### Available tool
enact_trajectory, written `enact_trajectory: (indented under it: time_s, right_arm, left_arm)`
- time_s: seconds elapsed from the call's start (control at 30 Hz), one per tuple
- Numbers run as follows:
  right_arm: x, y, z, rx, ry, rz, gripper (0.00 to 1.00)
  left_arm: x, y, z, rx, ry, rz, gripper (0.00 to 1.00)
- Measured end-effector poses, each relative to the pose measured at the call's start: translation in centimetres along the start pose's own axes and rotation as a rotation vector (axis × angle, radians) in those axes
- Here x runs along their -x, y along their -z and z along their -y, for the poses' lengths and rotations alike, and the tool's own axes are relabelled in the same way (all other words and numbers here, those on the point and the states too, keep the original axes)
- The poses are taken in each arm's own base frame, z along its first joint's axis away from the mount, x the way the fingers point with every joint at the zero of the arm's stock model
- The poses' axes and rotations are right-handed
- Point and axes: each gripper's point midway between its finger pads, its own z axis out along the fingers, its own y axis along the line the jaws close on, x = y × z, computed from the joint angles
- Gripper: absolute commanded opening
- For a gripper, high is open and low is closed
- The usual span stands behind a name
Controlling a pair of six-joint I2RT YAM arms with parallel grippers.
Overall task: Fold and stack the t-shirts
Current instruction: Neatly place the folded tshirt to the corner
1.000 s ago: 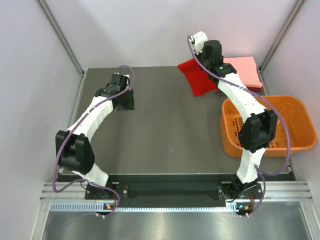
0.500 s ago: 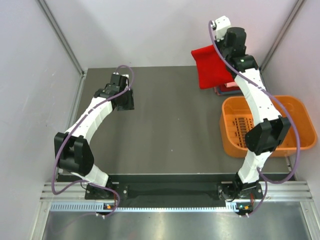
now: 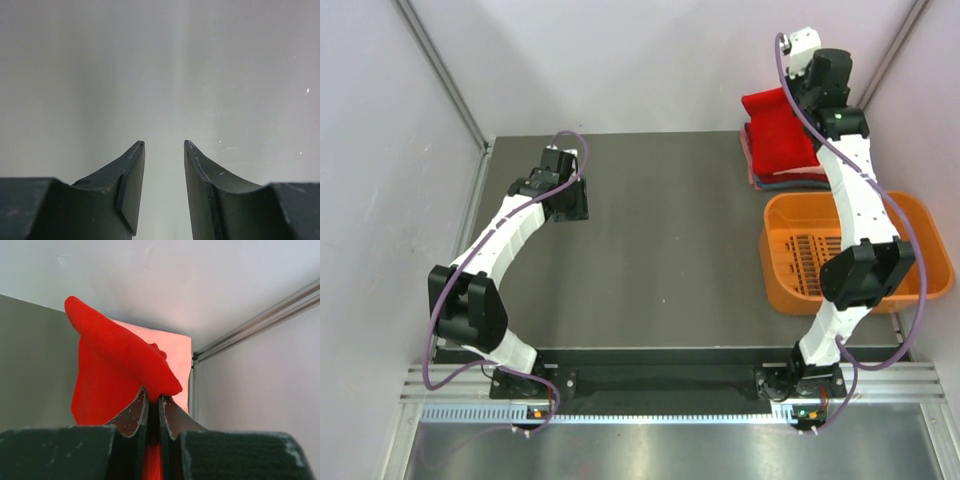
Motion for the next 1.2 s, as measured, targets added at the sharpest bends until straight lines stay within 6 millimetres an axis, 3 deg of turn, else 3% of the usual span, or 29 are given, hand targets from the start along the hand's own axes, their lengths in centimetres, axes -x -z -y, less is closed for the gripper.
enact_trajectory:
  time_s: [0.27,0.43,0.57,0.67,0.8,0.93,1.07,1.13,1.2]
  right_arm:
    - [0.1,0.1,2.2,0.006,-0.018,0.019,0.0]
    - [-0.7,-1.4,4.8,-0.018,-0.037,0.022,0.0]
    - [-2.8,-4.2,6.6,-0.041,-0.05,-0.008,0.0]
    - [-5.1,-7.6,7.2,-0.046,-0.056,-0.035,0.0]
    - [-8.2,-12.9,7.0,-0.037,-0.077,-0.03,0.0]
    - [-11.6,-16.9,6.9,-0.043,-0.104,-0.04,0.01]
    - [-14.1,-19.1,7.0,-0.048,-0.133,-0.04,0.01]
    - [-14.5,-19.7,7.3,-0.053,-0.145,-0.026,0.01]
    - [-14.3,-19.9,7.7,-0.058,-0.154,-0.005,0.08]
  left_arm:
    - [0.0,0.0,0.0,0.0,0.0,-0.001,0.43]
    - [-0.1,-0.1,0.0,0.001,0.0,-0.003,0.43]
    - [-0.3,-0.6,0.0,0.004,-0.001,-0.018,0.43]
    - [-0.9,-1.3,0.2,-0.011,-0.001,-0.045,0.43]
    - [-1.8,-2.3,0.7,-0.034,-0.003,-0.088,0.45]
    - [-2.6,-2.8,1.1,-0.033,-0.018,-0.112,0.45]
    - [-3.0,-3.2,1.4,-0.026,-0.03,-0.123,0.45]
    - [-3.2,-3.4,1.4,-0.021,-0.034,-0.13,0.45]
    - [-3.3,-3.6,1.4,-0.018,-0.035,-0.134,0.45]
